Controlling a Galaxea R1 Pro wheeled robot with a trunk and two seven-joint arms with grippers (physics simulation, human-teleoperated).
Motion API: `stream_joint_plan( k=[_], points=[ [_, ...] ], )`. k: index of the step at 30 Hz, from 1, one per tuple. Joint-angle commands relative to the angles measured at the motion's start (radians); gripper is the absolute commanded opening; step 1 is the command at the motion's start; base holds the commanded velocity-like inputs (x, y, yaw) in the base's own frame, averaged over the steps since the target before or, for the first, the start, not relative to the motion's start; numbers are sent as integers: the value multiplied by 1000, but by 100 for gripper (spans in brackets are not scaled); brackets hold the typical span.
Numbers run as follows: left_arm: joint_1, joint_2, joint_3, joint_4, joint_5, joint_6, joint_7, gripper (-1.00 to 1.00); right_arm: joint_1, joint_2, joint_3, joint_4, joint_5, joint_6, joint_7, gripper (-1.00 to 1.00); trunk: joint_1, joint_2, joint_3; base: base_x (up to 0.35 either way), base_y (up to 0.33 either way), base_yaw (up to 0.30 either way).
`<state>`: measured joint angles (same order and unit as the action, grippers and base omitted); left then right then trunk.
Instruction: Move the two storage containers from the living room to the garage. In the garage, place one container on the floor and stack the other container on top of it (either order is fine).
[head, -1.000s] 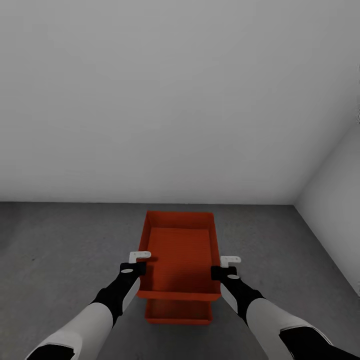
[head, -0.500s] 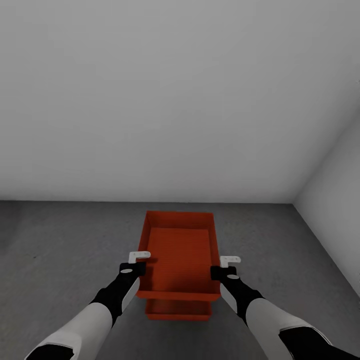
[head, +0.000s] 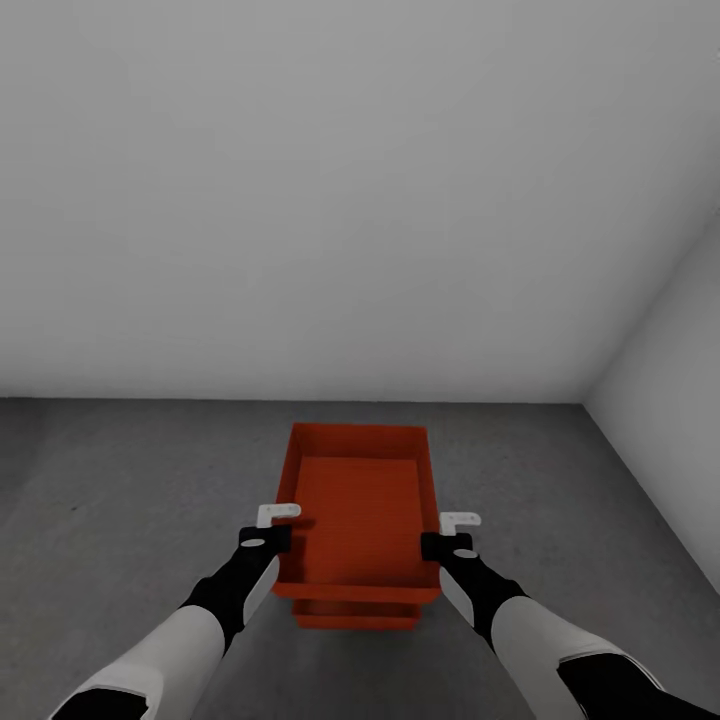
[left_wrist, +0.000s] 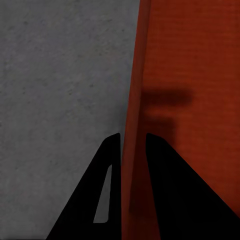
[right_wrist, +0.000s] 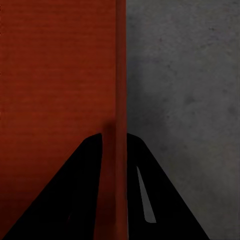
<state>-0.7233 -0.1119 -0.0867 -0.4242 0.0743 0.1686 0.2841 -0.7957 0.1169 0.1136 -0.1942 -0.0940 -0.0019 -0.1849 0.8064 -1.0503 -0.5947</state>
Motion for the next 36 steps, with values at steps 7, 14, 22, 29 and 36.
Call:
stream_joint_plan(
  k=[7, 14, 22, 29, 36],
  points=[
    [-1, 2, 7, 1, 92, 8, 12, -100, 0, -6, -15, -4, 7, -23, -33, -100, 0, -1, -1, -2, 0, 92],
    [-1, 2, 7, 1, 93, 7, 12, -100, 0, -5, -15, -4, 7, -23, -37, -100, 0, -1, -1, 0, 0, 56],
    [-1, 1, 6, 6, 93, 7, 12, -100, 0, -5, -12, -4, 7, -23, -44, -100, 0, -1, -1, 0, 0, 2],
    [-1, 2, 6, 7, 93, 6, 12, -100, 0, -4, -12, -4, 8, -23, -44, -100, 0, -1, -1, 0, 0, 0],
    [-1, 2, 5, 8, 93, 6, 12, -100, 0, -3, -12, -4, 8, -23, -44, -100, 0, -1, -1, 0, -56, 0]
  ],
)
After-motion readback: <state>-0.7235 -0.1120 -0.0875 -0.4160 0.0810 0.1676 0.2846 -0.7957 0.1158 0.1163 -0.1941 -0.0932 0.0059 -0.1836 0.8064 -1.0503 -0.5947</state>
